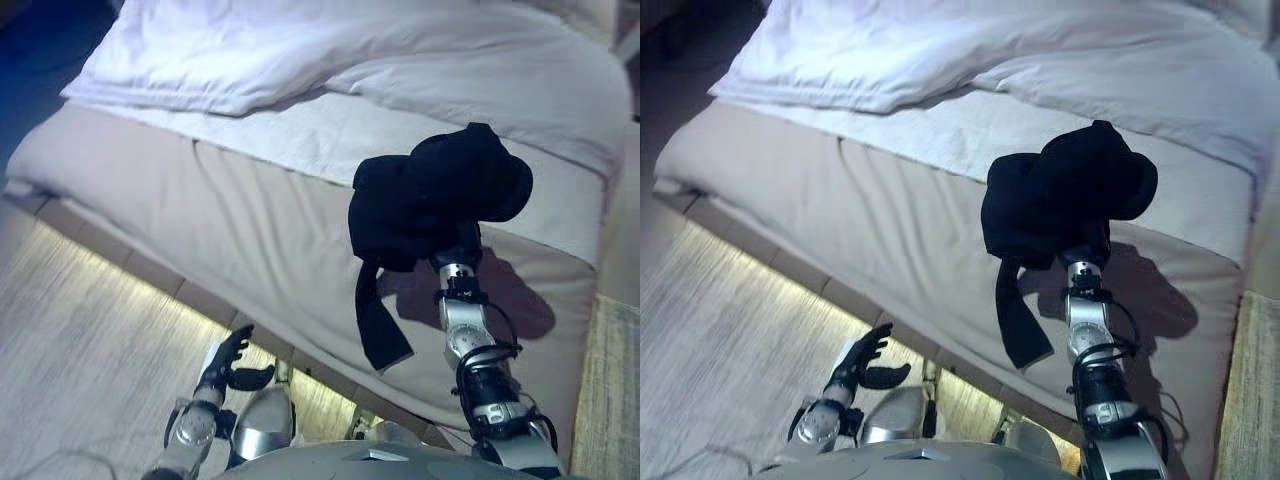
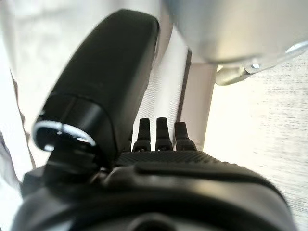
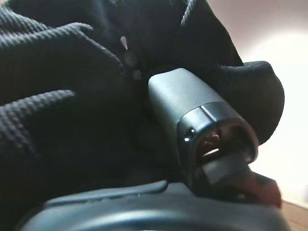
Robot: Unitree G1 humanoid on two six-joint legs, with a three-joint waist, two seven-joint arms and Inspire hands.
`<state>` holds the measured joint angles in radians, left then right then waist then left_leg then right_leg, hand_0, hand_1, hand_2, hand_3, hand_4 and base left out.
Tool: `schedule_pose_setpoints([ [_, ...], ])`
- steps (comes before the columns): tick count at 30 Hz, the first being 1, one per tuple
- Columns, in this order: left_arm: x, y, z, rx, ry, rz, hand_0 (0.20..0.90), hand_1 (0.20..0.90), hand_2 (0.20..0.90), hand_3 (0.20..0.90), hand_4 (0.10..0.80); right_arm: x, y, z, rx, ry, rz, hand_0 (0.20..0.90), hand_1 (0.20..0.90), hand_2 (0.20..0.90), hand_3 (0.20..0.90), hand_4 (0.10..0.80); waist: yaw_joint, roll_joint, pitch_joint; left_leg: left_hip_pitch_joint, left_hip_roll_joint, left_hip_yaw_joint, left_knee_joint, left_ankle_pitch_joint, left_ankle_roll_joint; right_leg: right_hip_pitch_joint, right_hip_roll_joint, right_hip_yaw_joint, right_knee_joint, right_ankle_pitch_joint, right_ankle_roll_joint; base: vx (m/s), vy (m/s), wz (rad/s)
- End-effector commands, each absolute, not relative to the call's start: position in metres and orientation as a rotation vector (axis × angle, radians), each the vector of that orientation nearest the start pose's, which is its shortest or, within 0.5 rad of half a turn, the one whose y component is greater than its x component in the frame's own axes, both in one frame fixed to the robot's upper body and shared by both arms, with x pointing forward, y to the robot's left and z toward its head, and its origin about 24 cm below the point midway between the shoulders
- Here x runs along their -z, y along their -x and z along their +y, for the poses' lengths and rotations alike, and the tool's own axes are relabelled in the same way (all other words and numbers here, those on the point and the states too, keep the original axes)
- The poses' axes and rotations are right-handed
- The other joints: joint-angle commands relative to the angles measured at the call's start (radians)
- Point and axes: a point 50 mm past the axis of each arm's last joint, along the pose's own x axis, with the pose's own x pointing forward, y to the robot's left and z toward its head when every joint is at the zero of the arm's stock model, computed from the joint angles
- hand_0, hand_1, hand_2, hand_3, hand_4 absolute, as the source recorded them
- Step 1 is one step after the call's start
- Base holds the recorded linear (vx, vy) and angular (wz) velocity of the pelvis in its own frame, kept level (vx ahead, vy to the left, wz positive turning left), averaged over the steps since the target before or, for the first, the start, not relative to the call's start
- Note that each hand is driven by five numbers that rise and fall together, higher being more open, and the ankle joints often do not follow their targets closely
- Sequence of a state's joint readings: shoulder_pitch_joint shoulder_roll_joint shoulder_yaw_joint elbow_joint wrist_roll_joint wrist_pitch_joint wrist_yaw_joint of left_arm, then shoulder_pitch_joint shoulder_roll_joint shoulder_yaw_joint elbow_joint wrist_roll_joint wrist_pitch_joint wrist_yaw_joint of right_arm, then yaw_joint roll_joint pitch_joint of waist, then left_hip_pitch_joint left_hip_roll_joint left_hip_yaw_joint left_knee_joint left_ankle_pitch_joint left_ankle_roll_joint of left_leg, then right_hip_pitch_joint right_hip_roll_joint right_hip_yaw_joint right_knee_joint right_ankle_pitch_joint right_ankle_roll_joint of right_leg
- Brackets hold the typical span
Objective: Pick up the clothes from the bed and place them into the basket
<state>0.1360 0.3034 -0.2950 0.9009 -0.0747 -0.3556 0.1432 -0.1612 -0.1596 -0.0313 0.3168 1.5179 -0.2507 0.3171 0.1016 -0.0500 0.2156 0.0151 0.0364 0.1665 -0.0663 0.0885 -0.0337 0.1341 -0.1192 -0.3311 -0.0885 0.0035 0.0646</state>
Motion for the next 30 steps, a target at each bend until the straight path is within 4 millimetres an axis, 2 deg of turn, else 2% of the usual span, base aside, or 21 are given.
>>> schedule_pose_setpoints([
  [1, 0.128, -0.121, 0.219, 0.036, -0.386, 0.683, 0.9, 0.9, 0.9, 0.9, 0.8, -0.086, -0.27, -0.214, -0.135, -1.229, -0.619, 0.3, 0.3, 0.3, 0.2, 0.1, -0.029, 0.05, -0.121, 0.0, 0.065, 0.032, -0.021, -0.036, -0.046, -0.045, -0.011, 0.041, 0.04, 0.012, 0.04, -0.006, -0.042, -0.16],
  [6, 0.128, -0.129, 0.218, 0.06, -0.395, 0.688, 0.9, 0.9, 0.9, 0.9, 0.8, -0.086, -0.253, -0.213, -0.111, -1.202, -0.643, 0.3, 0.3, 0.3, 0.2, 0.1, -0.087, 0.045, -0.143, 0.042, 0.078, 0.06, -0.021, -0.048, -0.045, -0.03, -0.005, 0.063, 0.038, 0.006, 0.038, -0.019, -0.057, -0.12],
  [11, 0.127, -0.136, 0.215, 0.088, -0.396, 0.689, 0.9, 0.9, 0.9, 0.9, 0.8, -0.089, -0.242, -0.224, -0.071, -1.179, -0.703, 0.3, 0.3, 0.3, 0.2, 0.1, -0.129, 0.04, -0.156, 0.076, 0.095, 0.084, -0.021, -0.053, -0.048, -0.017, 0.007, 0.084, 0.038, 0.001, 0.035, -0.005, -0.069, -0.15],
  [19, 0.128, -0.142, 0.212, 0.104, -0.398, 0.697, 0.9, 0.9, 0.9, 0.9, 0.8, -0.113, -0.23, -0.246, -0.046, -1.06, -0.822, 0.3, 0.3, 0.3, 0.2, 0.1, -0.163, 0.031, -0.151, 0.084, 0.129, 0.092, 0.007, -0.039, -0.07, -0.027, 0.029, 0.118, 0.057, -0.01, 0.02, -0.026, -0.05, -0.12],
  [21, 0.128, -0.142, 0.211, 0.117, -0.402, 0.698, 0.9, 0.9, 0.9, 0.9, 0.8, -0.118, -0.229, -0.249, -0.041, -1.037, -0.824, 0.3, 0.3, 0.3, 0.2, 0.1, -0.163, 0.02, -0.148, 0.067, 0.127, 0.052, 0.072, -0.055, -0.074, -0.034, 0.027, 0.138, 0.064, -0.006, 0.012, -0.002, 0.006, -0.18],
  [22, 0.129, -0.14, 0.21, 0.113, -0.396, 0.698, 0.9, 0.9, 0.9, 0.9, 0.8, -0.118, -0.231, -0.249, -0.041, -1.033, -0.818, 0.3, 0.3, 0.3, 0.2, 0.1, -0.152, 0.015, -0.139, 0.047, 0.121, -0.017, 0.129, -0.066, -0.075, -0.034, 0.026, 0.162, 0.072, -0.007, 0.008, 0.032, 0.016, -0.2],
  [23, 0.129, -0.139, 0.209, 0.091, -0.378, 0.696, 0.9, 0.9, 0.9, 0.9, 0.8, -0.116, -0.233, -0.246, -0.047, -1.043, -0.803, 0.3, 0.3, 0.3, 0.2, 0.1, -0.133, 0.012, -0.131, 0.028, 0.089, -0.12, 0.162, -0.073, -0.064, -0.037, 0.027, 0.195, 0.079, -0.002, 0.005, 0.029, 0.024, -0.51],
  [24, 0.129, -0.139, 0.208, 0.088, -0.375, 0.693, 0.9, 0.9, 0.9, 0.9, 0.8, -0.116, -0.233, -0.246, -0.042, -1.043, -0.806, 0.3, 0.3, 0.3, 0.2, 0.1, -0.13, 0.011, -0.131, 0.021, 0.082, -0.136, 0.167, -0.071, -0.062, -0.041, 0.026, 0.2, 0.079, 0.002, 0.005, -0.003, 0.034, -0.83],
  [25, 0.128, -0.138, 0.209, 0.062, -0.355, 0.686, 0.9, 0.9, 0.9, 0.9, 0.8, -0.112, -0.236, -0.243, -0.052, -1.064, -0.79, 0.3, 0.3, 0.3, 0.2, 0.1, -0.105, 0.011, -0.126, -0.003, 0.021, -0.257, 0.175, -0.064, -0.033, -0.052, 0.029, 0.249, 0.085, 0.015, 0.005, -0.025, 0.056, -1.41],
  [26, 0.127, -0.137, 0.208, 0.049, -0.341, 0.668, 0.9, 0.9, 0.9, 0.9, 0.8, -0.106, -0.241, -0.238, -0.026, -1.082, -0.785, 0.3, 0.3, 0.3, 0.2, 0.1, -0.069, 0.019, -0.12, -0.008, -0.052, -0.388, 0.133, -0.103, 0.01, -0.067, 0.042, 0.332, 0.087, 0.019, 0.013, -0.015, 0.079, -1.73],
  [27, 0.126, -0.137, 0.207, 0.061, -0.347, 0.659, 0.9, 0.9, 0.9, 0.9, 0.8, -0.102, -0.242, -0.236, 0.013, -1.089, -0.786, 0.3, 0.3, 0.3, 0.2, 0.1, -0.055, 0.028, -0.115, -0.012, -0.063, -0.41, 0.108, -0.096, 0.018, -0.079, 0.048, 0.359, 0.094, 0.02, 0.019, -0.005, 0.094, -1.98],
  [28, 0.126, -0.137, 0.208, 0.069, -0.356, 0.657, 0.9, 0.9, 0.9, 0.9, 0.8, -0.097, -0.243, -0.234, 0.059, -1.09, -0.783, 0.3, 0.3, 0.3, 0.2, 0.1, -0.053, 0.027, -0.109, -0.016, -0.075, -0.408, 0.134, -0.116, 0.029, -0.096, 0.036, 0.379, 0.11, 0.02, 0.029, 0.003, 0.121, -1.74],
  [30, 0.125, -0.144, 0.209, 0.104, -0.38, 0.649, 0.9, 0.9, 0.9, 0.9, 0.8, -0.091, -0.241, -0.235, 0.158, -1.105, -0.776, 0.3, 0.3, 0.3, 0.2, 0.1, -0.066, 0.032, -0.105, -0.01, -0.063, -0.367, 0.116, -0.119, 0.035, -0.113, 0.019, 0.389, 0.129, 0.026, 0.048, -0.018, 0.165, -1.27],
])
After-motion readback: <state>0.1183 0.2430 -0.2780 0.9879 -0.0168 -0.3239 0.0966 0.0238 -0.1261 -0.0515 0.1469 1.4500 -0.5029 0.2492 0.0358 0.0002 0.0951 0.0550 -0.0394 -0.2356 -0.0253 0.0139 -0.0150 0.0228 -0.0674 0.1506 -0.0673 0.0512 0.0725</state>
